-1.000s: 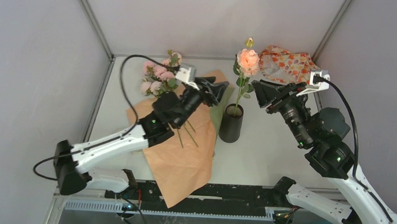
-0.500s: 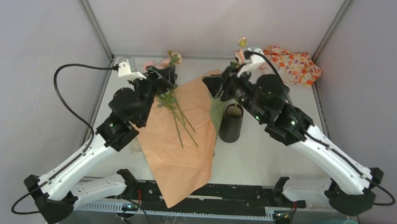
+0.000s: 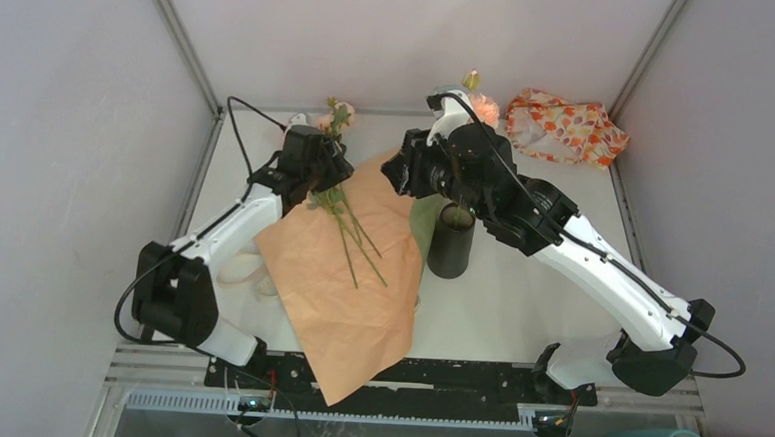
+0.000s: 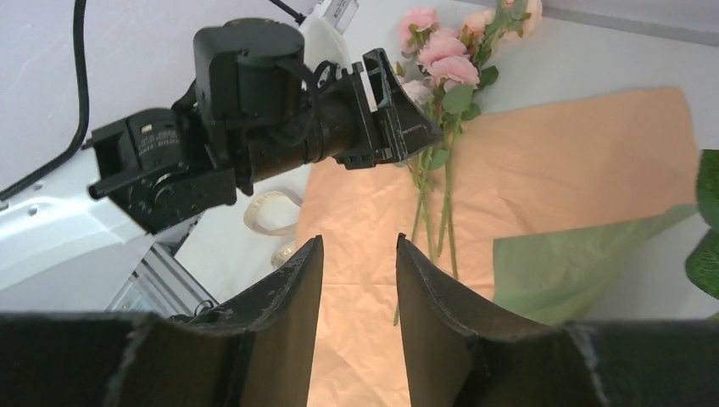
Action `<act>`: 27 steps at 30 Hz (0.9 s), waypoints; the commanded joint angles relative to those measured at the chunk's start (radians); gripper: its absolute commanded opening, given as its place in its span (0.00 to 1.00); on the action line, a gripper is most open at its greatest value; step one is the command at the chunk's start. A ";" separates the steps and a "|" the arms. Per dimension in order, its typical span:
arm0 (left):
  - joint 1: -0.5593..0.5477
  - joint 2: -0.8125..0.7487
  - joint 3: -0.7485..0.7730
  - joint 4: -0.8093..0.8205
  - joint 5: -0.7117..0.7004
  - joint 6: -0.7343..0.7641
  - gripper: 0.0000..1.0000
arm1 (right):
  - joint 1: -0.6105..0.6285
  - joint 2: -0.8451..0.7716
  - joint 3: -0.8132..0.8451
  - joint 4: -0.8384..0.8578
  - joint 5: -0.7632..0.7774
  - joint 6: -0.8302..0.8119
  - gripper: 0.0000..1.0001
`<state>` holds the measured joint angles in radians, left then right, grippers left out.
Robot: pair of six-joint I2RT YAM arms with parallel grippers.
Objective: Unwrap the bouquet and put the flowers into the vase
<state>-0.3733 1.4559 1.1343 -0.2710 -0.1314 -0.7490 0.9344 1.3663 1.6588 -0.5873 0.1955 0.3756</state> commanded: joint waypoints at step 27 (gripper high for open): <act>0.153 0.696 0.686 -0.419 -0.064 -0.028 0.31 | -0.170 -0.117 -0.170 0.055 -0.183 0.057 0.46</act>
<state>-0.2222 2.1426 1.7828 -0.6682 -0.1802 -0.7933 0.7784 1.2900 1.4990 -0.5873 0.0334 0.4110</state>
